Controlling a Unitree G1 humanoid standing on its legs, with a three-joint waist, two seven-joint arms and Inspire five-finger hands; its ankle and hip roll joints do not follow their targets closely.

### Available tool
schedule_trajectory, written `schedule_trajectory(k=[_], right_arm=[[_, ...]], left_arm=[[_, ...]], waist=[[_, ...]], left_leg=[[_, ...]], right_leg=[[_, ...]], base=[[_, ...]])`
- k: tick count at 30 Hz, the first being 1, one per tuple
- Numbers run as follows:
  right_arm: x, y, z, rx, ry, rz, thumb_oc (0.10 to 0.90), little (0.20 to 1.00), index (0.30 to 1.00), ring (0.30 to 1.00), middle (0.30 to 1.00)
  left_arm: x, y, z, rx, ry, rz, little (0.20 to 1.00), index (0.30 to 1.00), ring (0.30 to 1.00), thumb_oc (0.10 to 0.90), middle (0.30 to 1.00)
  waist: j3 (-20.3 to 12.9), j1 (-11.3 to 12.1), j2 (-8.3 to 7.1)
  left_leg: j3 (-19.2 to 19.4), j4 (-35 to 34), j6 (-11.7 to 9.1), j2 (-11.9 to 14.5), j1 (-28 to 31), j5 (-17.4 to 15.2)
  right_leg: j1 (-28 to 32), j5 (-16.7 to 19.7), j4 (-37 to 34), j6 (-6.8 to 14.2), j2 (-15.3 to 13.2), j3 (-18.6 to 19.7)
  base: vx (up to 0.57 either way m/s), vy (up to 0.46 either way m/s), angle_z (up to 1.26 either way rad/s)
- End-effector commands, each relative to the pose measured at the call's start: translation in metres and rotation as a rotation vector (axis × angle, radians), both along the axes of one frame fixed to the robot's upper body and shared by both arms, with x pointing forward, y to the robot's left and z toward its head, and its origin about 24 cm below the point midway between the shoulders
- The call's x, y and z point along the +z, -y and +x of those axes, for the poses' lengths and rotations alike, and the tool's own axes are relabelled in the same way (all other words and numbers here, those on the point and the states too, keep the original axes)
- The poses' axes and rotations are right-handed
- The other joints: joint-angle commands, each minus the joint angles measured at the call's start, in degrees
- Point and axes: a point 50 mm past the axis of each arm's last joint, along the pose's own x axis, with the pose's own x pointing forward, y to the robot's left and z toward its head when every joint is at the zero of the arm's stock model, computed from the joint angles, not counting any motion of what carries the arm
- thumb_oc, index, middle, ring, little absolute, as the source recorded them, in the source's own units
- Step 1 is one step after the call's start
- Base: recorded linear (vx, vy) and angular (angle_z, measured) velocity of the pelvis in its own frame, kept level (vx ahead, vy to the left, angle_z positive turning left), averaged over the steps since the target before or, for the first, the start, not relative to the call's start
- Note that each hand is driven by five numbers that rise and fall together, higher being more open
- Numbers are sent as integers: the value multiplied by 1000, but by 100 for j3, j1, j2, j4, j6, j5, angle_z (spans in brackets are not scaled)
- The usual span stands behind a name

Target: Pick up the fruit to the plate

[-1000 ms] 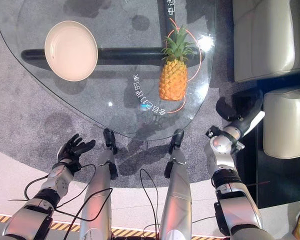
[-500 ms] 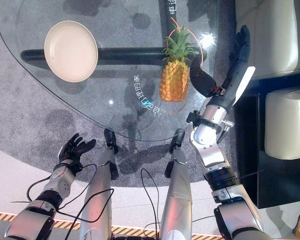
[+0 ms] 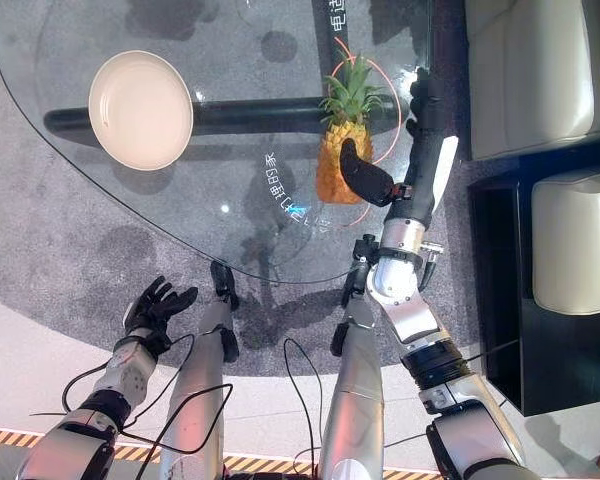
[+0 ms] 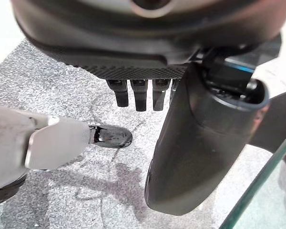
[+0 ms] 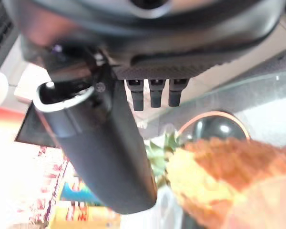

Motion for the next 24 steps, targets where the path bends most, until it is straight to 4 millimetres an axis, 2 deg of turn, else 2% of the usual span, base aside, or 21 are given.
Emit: schedule_trajectory(k=[1, 7, 24], right_arm=[[41, -9, -17, 99, 192, 27, 800, 900, 900, 900, 900], [33, -14, -14, 108, 143, 33, 800, 900, 900, 900, 900], [8, -6, -4, 31, -3, 116, 800, 900, 900, 900, 900]], left_arm=[[-18, -14, -23, 47, -58, 39, 900, 900, 900, 800, 900], [-19, -12, -23, 41, -59, 36, 900, 900, 900, 800, 900], [-17, -8, -20, 29, -63, 44, 900, 900, 900, 800, 900]], waist=[[-123, -104, 127], [-123, -81, 146], [-123, -64, 156]], left_leg=[[-468, 414, -193, 58, -163, -192], [-458, 346, -190, 42, -142, -153], [-452, 370, -192, 62, -189, -148]], right_leg=[[10, 97, -43, 193, -216, -160], [15, 111, -66, 190, -224, -170], [-38, 77, 2, 165, -217, -177]], base=[[0, 0, 0], [0, 0, 0], [0, 0, 0]])
